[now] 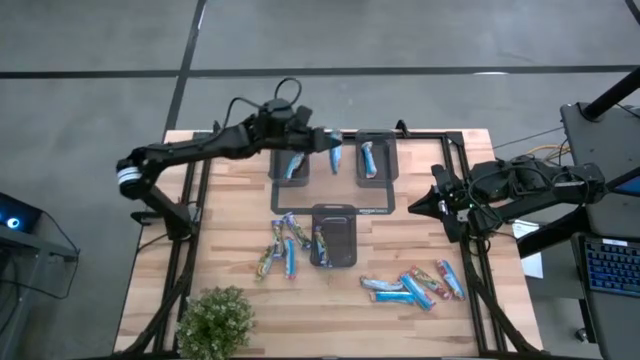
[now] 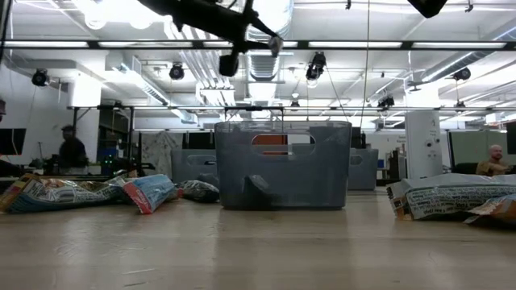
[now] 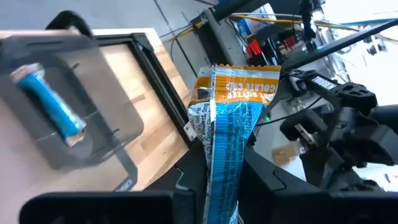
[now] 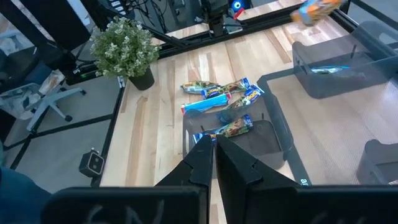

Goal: Pick and place Granola Bars by type
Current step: Put the yellow granola bar into the right black bin

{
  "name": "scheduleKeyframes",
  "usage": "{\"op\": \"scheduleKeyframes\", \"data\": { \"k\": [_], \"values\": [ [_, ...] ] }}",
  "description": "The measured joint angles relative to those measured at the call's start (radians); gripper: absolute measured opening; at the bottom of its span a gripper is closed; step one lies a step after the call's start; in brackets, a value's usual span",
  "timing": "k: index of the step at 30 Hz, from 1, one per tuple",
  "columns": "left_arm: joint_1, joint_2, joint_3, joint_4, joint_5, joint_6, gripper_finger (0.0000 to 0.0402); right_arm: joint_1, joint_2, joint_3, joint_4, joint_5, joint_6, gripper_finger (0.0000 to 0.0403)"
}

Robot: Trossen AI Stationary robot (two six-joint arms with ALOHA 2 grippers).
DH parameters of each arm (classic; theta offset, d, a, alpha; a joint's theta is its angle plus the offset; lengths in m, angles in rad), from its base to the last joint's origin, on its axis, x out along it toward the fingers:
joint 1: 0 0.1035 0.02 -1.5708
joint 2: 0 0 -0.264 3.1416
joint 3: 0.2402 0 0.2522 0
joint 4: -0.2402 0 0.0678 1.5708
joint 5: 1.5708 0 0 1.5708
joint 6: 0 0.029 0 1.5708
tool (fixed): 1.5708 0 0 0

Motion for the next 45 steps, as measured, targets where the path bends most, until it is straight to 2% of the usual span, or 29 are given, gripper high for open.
{"op": "scheduleKeyframes", "data": {
  "k": [8,13,15,19,22,32,40,45],
  "values": [
    [0.057,0.183,0.190,-0.002,0.091,0.010,0.0053,0.000,0.000,0.000,0.000,0.000,-0.005,0.0012],
    [0.074,0.275,0.268,-0.004,0.122,0.013,0.0053,0.000,-0.005,0.000,-0.014,0.002,-0.024,0.0012],
    [0.079,0.304,0.289,-0.005,0.133,0.013,0.0053,0.000,-0.015,0.000,-0.049,0.042,-0.018,0.0012],
    [0.081,0.338,0.305,0.002,0.136,0.021,0.0053,0.000,-0.050,0.000,-0.159,0.143,-0.014,0.0012],
    [0.081,0.354,0.313,0.023,0.135,0.025,0.0053,0.000,-0.081,0.000,-0.188,0.180,-0.012,0.0012],
    [0.104,0.444,0.320,0.212,0.087,-0.098,0.0053,0.000,-0.145,0.000,-0.186,0.199,0.021,0.0012],
    [0.112,0.512,0.354,0.217,0.056,-0.158,0.0053,0.000,-0.142,0.000,-0.185,0.208,0.033,0.0012],
    [0.111,0.576,0.421,0.194,0.058,-0.191,0.0053,0.000,-0.144,0.000,-0.185,0.209,0.026,0.0012]
  ]
}}
